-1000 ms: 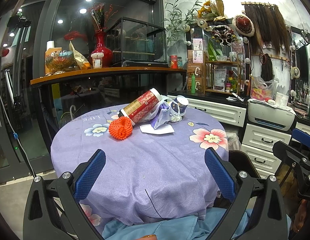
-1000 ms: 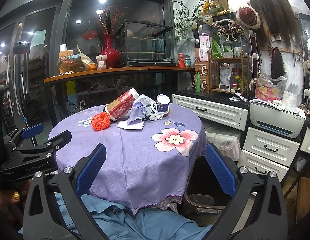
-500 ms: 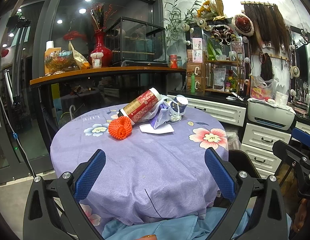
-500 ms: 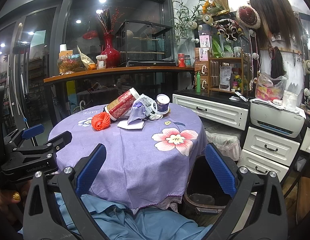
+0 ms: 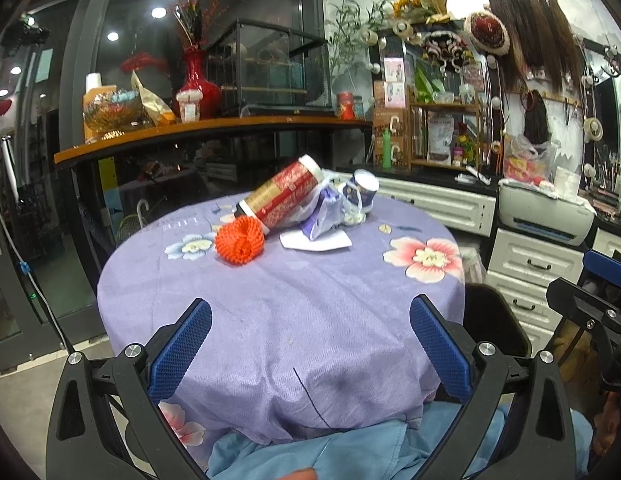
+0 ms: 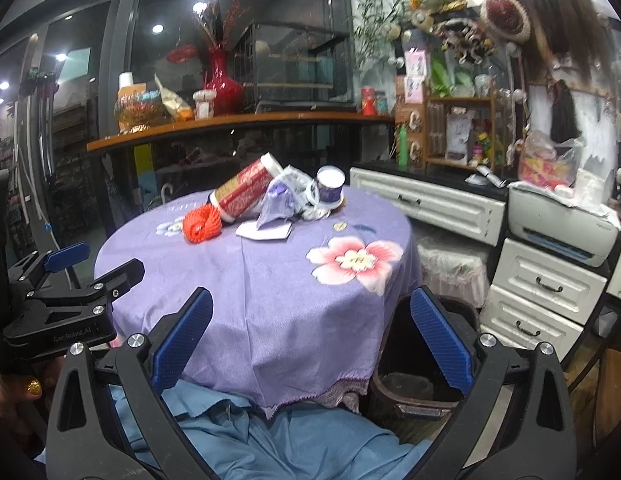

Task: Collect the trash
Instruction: 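Grasp the red paper cup with the left tool while the right tool approaches the table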

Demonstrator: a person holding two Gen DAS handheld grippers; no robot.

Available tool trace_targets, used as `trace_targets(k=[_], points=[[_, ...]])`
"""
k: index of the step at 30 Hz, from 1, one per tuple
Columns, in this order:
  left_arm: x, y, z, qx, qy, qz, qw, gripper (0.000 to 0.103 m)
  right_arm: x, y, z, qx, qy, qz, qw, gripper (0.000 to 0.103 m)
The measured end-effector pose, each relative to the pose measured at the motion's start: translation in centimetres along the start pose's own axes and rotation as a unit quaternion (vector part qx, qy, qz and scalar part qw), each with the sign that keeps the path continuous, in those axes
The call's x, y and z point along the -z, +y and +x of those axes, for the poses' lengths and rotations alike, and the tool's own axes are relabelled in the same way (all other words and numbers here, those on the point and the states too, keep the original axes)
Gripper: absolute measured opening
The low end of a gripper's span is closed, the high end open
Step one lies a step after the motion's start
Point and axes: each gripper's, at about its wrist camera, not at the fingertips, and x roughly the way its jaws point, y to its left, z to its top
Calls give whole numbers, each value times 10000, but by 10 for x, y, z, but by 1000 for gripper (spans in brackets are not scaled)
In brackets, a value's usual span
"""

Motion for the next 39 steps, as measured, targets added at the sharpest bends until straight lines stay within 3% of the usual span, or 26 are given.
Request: trace_targets(k=[10, 18, 24, 30, 34, 39], points=[[6, 40, 53, -69, 1122, -193, 9935, 98, -2, -9, 79, -590, 1075, -113, 9924, 98], [-23, 67, 92, 37, 1433, -215, 9894, 98, -14, -15, 150, -894, 1623, 98, 9826, 98], [-56, 77, 135, 184, 1501, 156, 9884, 98, -30, -13, 173, -959, 1573, -12, 9829, 98], [-97, 74, 187, 212, 1301, 881, 9874, 98, -30, -18, 188, -1028, 1698, 108, 9800, 98], [-123, 67, 227, 169, 1307, 1381, 9816, 98, -27, -20, 196, -1030, 1797, 76, 9783, 98], [-137, 55, 273, -9, 1430, 2037, 9685, 97, -25, -32, 204, -982, 1883, 221, 9769, 98]])
